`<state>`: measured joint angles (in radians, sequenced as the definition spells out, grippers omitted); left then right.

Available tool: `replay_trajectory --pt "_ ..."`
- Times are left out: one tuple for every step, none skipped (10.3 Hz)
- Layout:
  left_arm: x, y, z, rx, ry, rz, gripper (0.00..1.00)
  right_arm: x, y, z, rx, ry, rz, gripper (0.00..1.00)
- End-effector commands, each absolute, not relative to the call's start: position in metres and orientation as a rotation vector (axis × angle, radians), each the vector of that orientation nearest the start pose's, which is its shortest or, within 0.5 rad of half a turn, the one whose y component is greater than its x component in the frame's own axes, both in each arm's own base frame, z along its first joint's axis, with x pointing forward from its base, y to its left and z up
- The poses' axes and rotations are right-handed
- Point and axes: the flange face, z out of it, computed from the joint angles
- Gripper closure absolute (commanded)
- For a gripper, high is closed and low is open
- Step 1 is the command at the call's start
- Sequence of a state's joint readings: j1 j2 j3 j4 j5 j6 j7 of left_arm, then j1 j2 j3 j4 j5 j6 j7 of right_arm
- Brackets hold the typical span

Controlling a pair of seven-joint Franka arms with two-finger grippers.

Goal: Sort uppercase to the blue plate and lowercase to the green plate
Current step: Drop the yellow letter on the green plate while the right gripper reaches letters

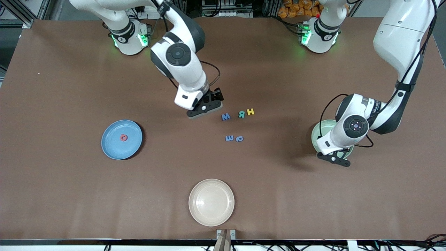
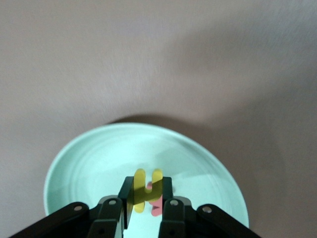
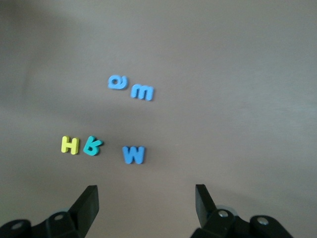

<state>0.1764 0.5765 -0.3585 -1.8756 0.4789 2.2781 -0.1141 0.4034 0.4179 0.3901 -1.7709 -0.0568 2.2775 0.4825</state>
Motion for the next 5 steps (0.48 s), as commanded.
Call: replay_trajectory --pt "0.603 -0.079 0.218 -2.949 0.487 0.134 1.00 0.467 0.482 0.312 -2.934 -0.416 -0.043 0.13" --pt "0.603 -0.079 0.218 -2.950 0.482 0.135 0.93 0.465 0.485 0.297 -2.939 -0.404 -0.038 0.13" --pt "0.603 -0.078 0.219 -2.950 0.477 0.133 0.54 0.458 0.491 0.291 -2.947 -0.375 -0.024 0.15" --pt "0.605 -0.076 0.227 -2.951 0.443 0.112 0.32 0.453 0.496 0.282 -2.957 -0.334 -0.006 0.16" --pt "0.609 -0.077 0.242 -2.947 0.417 0.076 0.25 0.451 0.498 0.267 -2.971 -0.335 -0.013 0.17"
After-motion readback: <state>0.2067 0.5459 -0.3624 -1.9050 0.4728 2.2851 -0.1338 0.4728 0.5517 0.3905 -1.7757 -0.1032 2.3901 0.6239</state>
